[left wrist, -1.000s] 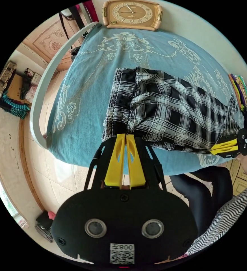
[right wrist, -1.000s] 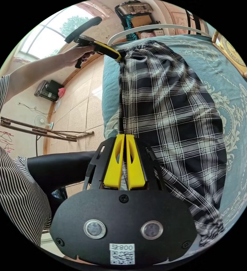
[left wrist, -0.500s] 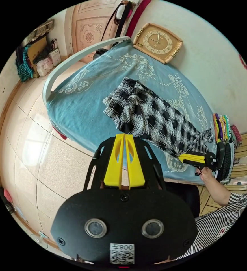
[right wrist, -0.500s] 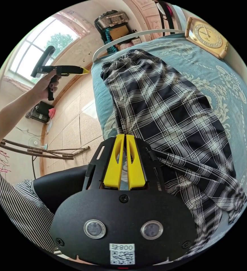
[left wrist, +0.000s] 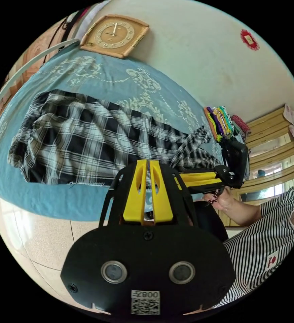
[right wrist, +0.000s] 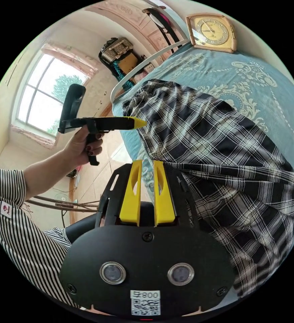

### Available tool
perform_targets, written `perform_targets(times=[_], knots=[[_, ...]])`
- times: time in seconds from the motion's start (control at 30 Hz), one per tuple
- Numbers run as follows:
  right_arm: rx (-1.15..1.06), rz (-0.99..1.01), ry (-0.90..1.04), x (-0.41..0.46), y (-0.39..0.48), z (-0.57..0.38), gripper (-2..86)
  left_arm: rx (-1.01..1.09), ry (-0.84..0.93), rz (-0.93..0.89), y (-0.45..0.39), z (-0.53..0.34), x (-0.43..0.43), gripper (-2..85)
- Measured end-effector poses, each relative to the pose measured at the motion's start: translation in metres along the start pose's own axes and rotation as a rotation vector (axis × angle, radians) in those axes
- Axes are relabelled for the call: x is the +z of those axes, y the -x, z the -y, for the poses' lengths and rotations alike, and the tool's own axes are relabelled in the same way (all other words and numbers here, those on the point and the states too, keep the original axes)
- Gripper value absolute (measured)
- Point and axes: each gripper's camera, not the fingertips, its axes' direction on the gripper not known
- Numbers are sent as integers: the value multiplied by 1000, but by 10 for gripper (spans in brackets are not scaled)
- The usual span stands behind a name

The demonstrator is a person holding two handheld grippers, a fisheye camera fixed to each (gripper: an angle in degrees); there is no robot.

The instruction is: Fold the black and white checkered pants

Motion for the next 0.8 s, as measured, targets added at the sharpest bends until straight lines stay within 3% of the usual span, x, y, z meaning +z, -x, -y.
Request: perform_targets(times=[0.1, 0.27, 0.43, 0.8], knots=[[65, 12, -93, -52, -18, -27, 66, 117, 38, -74, -21, 20, 39, 25], [349, -290, -239, -172, -106, -79, 63, 279, 153, -40, -57, 46, 106, 35], [607, -467, -301, -263, -184, -108, 72, 349, 223, 6, -80, 61, 164, 44], [880, -573, -198, -333, -269, -129, 80, 401, 272, 67, -107, 73, 240, 33]])
